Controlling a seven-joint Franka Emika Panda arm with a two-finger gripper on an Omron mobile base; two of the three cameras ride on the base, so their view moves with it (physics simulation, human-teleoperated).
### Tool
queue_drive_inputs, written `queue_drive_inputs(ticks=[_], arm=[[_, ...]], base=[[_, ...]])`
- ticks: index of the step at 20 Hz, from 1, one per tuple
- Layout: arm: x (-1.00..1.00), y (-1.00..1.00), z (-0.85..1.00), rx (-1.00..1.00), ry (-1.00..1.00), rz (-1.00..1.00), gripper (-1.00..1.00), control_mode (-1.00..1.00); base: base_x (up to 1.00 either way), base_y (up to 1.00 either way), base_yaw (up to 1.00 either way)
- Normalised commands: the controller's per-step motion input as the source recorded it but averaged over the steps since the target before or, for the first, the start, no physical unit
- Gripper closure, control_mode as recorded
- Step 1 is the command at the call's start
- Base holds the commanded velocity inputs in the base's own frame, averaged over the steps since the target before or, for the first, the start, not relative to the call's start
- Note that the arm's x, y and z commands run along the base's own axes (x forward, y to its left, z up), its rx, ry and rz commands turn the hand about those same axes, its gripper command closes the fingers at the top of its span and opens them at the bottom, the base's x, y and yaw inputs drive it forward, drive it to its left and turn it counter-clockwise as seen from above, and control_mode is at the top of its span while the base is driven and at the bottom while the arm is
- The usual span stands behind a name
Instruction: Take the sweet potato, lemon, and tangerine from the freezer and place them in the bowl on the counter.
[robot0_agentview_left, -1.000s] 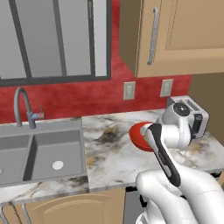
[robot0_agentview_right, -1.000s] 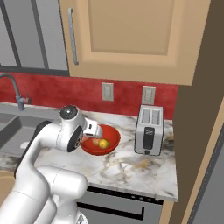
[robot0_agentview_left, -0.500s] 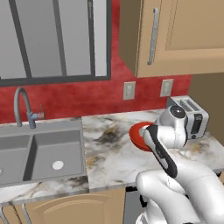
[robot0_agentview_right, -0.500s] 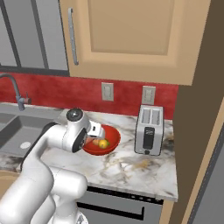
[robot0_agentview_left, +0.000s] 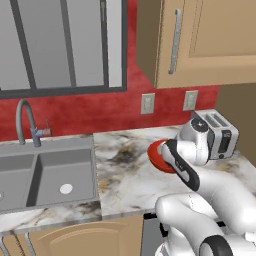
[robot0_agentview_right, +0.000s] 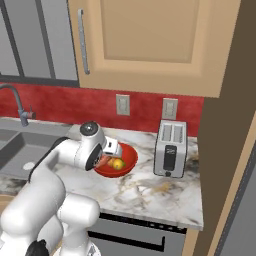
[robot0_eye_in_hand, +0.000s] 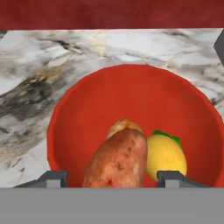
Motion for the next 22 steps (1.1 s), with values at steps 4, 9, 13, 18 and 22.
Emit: queue_drive_inputs(ticks=[4, 9, 13, 18, 22], arm=[[0.00, 0.00, 0.00, 0.00, 0.00, 0.00, -1.00, -1.00], [0.00, 0.00, 0.00, 0.00, 0.00, 0.00, -1.00, -1.00], [-0.01, 0.00, 0.04, 0.00, 0.00, -0.01, -1.00, -1.00], [-0.43, -0.04, 0.30, 0.00, 0.00, -0.03, -1.00, -1.00], [-0.71, -0.02, 0.36, 0.00, 0.00, -0.08, -1.00, -1.00]], base=[[0.00, 0.00, 0.00], [0.00, 0.00, 0.00], [0.00, 0.00, 0.00], [0.00, 0.00, 0.00], [0.00, 0.00, 0.00]])
